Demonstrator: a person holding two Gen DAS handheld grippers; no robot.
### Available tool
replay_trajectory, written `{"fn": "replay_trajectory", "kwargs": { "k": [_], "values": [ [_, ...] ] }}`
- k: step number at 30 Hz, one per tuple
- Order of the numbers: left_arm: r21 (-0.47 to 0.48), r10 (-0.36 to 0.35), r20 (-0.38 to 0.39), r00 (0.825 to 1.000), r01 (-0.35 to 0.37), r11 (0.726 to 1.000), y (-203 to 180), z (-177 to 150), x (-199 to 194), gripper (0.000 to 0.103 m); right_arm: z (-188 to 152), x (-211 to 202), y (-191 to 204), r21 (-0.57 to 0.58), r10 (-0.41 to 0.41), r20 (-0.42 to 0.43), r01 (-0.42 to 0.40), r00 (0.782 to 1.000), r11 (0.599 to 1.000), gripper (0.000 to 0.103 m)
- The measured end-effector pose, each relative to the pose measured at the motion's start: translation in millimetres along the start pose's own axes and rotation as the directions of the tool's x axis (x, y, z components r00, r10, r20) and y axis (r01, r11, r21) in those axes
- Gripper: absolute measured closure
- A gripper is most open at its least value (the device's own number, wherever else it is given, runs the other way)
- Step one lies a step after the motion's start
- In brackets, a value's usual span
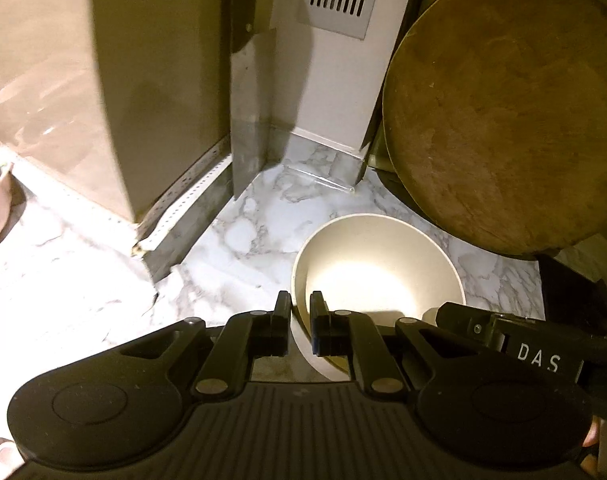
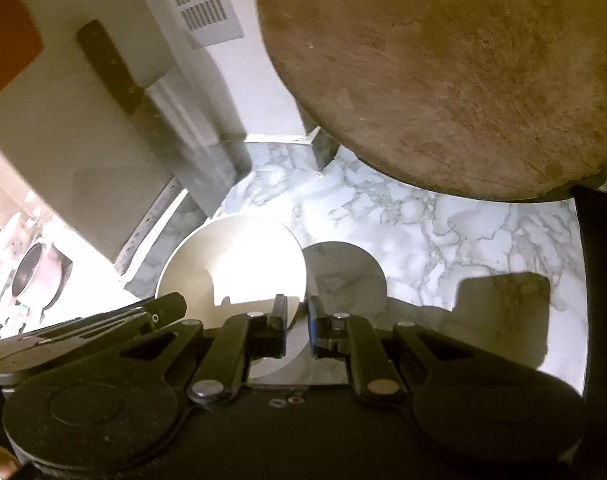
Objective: Organize plates and bowls
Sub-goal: 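Lift the cream bowl with both grippers and carry it toward the pink bowl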
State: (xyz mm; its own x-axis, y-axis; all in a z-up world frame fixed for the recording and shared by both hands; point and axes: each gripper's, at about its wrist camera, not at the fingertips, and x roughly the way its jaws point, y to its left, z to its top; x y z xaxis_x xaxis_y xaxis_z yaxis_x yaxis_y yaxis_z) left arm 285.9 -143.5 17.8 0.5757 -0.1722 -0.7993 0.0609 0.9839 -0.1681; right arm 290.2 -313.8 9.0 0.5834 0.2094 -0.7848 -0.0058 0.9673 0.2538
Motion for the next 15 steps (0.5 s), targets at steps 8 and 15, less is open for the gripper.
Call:
{"fn": "replay_trajectory", "kwargs": {
  "k": [8, 15],
  "values": [
    [0.005, -0.017, 0.002, 1.000, 0.017, 1.000, 5.6, -23.6, -33.4, 0.094, -26.1, -32.8, 12.9, -0.023, 0.007, 0.022, -0.007, 1.000, 1.000, 0.094],
    [0.020, -0.017, -0.017, 1.000, 0.017, 1.000, 3.9, -47.8, -53.5, 0.094, -51.7, -50.7, 12.7, -0.013, 0.009, 0.016, -0.009, 1.000, 1.000, 0.094]
  ]
}}
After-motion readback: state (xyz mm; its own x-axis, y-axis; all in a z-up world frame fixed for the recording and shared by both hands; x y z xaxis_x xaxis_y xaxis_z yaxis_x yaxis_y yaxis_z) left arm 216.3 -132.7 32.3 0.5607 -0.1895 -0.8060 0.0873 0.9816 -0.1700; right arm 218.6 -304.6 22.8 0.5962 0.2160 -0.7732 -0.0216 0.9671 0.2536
